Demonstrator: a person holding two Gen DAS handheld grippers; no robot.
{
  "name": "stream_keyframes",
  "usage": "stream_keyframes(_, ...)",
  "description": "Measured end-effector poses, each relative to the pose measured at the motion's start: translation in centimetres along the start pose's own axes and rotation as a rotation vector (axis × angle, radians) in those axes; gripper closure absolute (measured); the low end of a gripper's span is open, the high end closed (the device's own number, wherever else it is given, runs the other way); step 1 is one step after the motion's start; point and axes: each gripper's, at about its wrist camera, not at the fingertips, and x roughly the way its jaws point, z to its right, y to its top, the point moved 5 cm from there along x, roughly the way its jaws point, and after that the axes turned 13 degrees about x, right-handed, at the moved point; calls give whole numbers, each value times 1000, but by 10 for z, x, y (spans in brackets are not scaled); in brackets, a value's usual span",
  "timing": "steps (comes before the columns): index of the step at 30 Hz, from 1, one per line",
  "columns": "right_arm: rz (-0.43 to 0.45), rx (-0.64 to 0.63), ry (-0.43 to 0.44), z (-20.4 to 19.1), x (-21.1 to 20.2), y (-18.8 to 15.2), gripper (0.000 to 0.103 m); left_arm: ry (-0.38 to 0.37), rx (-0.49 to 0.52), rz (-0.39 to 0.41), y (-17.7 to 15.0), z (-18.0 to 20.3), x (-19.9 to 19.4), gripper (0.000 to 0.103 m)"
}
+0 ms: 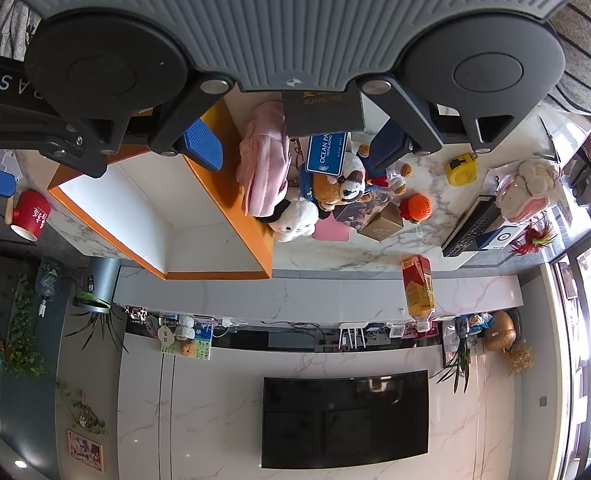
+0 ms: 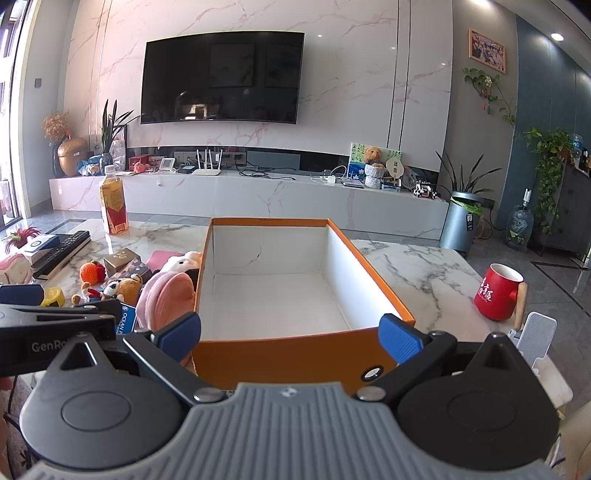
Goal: Organize objects
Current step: 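Move right gripper to the pink bag while left gripper approaches the black box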
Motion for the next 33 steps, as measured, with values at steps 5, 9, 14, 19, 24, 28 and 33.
stream_keyframes(5, -5, 0, -2, -1, 1, -2, 1, 10, 4, -6, -1, 0, 1, 1)
stream_keyframes(9, -13, -11, 12, -1, 4, -3, 1, 6, -2, -5, -1, -1, 1, 1)
stream_keyframes(14, 7, -102, -28, 22, 32, 21, 1, 37, -54, -19, -3, -19, 4, 1)
stream_keyframes(19, -75, -83, -68, 72, 94, 58, 11, 59, -118, -66, -11, -41, 17, 1)
stream_keyframes(24, -338, -91, -52, 98, 176, 59, 45, 71, -115, -102, -12, -40, 29, 1)
stream_keyframes(28, -393, -111, -80, 104, 210, 54, 54, 83, -60, -110, -12, -28, 31, 1)
stream_keyframes(33, -500, -81, -51, 110, 226, 35, 86, 91, -13, -124, -13, -20, 33, 1)
